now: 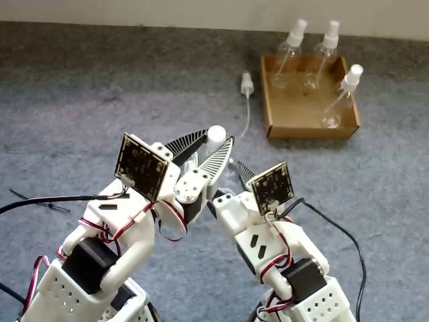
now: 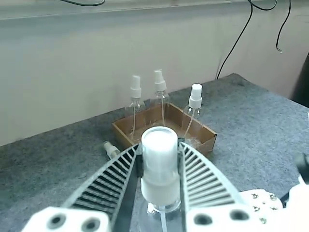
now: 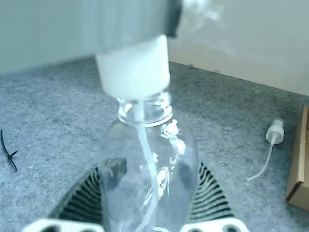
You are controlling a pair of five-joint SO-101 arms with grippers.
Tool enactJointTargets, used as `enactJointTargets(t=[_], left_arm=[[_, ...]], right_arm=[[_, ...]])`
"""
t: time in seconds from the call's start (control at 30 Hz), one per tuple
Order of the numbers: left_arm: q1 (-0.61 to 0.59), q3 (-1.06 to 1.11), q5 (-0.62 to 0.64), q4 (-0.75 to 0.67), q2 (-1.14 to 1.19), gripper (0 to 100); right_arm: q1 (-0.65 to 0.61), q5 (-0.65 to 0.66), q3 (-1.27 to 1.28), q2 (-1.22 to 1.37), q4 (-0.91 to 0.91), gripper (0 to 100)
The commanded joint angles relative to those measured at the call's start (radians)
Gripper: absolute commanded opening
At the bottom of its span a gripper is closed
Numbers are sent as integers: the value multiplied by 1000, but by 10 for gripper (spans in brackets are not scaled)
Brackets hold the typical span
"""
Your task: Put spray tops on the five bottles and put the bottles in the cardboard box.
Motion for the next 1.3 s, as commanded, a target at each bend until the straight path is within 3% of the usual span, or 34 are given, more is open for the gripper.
enactJointTargets(t=[0.0,0.3,0.67,0.8,0.9,1.1,1.27], left_arm=[[28,-33,9,-44,21,4],[45,-85,11,-54,21,4],[35,31,3,-3,21,5],[-16,25,2,3,19,102],[-50,-12,-44,25,13,177],[-50,-145,-209,49,12,178],[-50,-257,-230,51,12,178]], right_arm=[[16,0,-22,-7,-35,5],[21,6,-7,-191,-41,5],[24,6,-8,-262,-35,5],[24,6,-7,-259,-35,5],[24,6,-2,-259,-35,5],[25,6,-1,-259,-36,5],[27,6,2,-257,-36,5]])
